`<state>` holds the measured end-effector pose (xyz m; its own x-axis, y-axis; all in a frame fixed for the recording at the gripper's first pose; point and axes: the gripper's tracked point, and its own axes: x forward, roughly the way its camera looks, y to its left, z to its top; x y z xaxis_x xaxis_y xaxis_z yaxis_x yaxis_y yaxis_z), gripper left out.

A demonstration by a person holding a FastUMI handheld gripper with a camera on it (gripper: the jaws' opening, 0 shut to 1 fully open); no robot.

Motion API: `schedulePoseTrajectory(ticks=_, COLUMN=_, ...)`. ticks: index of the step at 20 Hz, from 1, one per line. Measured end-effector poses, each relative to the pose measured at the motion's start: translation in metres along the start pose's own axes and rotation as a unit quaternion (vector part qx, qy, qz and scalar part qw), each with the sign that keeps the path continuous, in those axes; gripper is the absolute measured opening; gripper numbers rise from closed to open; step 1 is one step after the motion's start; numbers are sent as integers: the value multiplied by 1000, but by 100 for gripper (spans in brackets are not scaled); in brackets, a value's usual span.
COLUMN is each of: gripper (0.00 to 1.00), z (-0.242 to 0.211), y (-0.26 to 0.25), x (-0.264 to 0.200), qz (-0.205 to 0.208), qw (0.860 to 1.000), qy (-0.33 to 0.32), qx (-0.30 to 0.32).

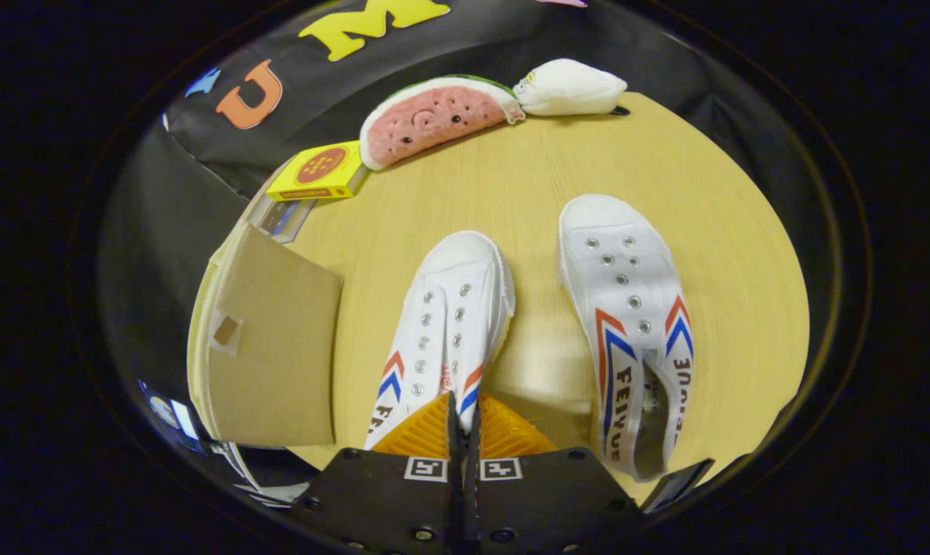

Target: Open the storage box then place both shoes into the box .Put the left shoe in first, then the right shoe, with the right side of both shoes facing outward in a uniform manner.

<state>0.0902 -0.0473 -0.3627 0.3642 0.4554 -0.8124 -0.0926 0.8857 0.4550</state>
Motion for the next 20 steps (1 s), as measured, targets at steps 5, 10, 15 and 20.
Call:
schedulePoseTrajectory(ticks=5, gripper=0, z=8, y=65, x=-61, qz=7, qw=998, qy=-56, qx=12)
schedulePoseTrajectory(ticks=10, gripper=0, z=31, y=169, x=-113, qz=47, qw=991, qy=-121, qx=19)
schedulePoseTrajectory(ticks=15, gripper=0, z=25, y=254, x=-100, qz=54, qw=991, qy=-123, qx=-7)
schedulePoseTrajectory(ticks=20, gripper=0, z=-3, y=308, x=-50, qz=53, qw=994, qy=-92, qx=-23)
